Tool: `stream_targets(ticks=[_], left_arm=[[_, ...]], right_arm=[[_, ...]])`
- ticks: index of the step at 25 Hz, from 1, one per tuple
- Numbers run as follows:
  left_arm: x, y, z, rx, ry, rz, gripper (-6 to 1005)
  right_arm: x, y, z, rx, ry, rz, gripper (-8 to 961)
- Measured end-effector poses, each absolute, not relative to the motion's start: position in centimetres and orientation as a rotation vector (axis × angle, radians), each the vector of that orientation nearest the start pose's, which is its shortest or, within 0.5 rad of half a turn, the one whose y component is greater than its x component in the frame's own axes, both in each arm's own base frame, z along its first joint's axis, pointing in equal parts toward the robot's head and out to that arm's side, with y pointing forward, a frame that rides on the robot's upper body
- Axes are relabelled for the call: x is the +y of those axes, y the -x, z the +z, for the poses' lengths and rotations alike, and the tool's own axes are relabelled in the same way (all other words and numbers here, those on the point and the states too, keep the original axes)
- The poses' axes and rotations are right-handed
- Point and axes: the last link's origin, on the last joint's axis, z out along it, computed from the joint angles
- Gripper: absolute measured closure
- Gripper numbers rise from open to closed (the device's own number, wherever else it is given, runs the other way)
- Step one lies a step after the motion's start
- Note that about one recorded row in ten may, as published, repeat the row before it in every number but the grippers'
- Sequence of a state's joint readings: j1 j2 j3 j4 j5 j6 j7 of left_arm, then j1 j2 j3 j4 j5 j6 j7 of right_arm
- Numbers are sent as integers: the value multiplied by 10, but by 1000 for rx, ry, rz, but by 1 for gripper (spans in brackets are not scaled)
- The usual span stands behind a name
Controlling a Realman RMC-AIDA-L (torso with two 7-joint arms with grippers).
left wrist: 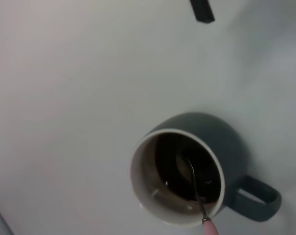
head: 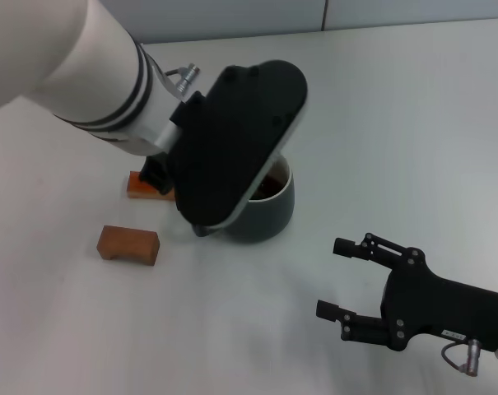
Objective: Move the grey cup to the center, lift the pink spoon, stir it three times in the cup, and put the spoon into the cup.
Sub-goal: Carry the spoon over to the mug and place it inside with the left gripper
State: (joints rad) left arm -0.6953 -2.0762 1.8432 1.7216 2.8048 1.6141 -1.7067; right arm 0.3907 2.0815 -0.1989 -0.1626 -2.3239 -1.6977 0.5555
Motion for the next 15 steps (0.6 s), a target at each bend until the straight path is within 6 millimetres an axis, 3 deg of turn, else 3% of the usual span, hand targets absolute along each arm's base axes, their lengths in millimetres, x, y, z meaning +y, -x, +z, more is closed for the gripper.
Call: stream_targets(ticks=[15], left_arm=[[327,73,-24,1045,2542,823,819]], right_arm=[[220,-299,-60,274,2629,981,120]])
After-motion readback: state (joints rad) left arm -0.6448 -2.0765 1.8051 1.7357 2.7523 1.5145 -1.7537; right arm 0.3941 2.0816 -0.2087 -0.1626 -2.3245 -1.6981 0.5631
